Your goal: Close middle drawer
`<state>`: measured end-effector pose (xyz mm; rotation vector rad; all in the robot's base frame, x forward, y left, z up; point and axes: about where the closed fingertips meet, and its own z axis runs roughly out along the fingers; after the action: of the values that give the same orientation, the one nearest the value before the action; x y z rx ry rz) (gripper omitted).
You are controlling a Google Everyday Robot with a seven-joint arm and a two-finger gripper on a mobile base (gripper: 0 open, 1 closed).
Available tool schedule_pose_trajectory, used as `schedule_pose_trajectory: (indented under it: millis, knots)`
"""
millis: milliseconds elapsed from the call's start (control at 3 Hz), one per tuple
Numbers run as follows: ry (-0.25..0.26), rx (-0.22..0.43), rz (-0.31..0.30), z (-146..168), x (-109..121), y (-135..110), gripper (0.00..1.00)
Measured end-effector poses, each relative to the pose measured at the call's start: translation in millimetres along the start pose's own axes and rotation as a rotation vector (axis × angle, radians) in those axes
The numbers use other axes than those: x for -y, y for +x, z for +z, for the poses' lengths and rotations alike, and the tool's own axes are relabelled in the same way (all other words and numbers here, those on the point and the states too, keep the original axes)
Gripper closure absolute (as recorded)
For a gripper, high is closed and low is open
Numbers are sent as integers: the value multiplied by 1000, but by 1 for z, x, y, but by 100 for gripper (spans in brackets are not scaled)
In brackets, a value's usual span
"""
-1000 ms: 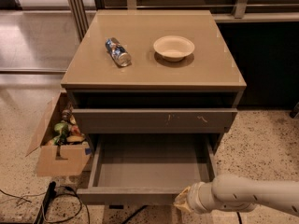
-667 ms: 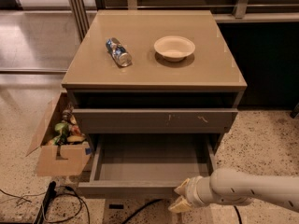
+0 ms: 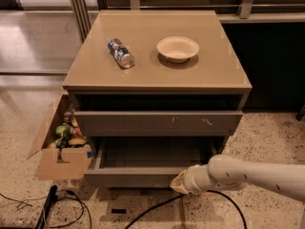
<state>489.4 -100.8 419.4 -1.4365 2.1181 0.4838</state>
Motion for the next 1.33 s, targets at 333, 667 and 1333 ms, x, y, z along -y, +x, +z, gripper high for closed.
schedule_pose_trajectory:
  millis: [333,667,1333]
  knots:
    - [15,-4,-2,12,23,-4,100]
    - [18,-6,-2,13,25,-4,82]
    - [-22,19,26,11,22,-8,36]
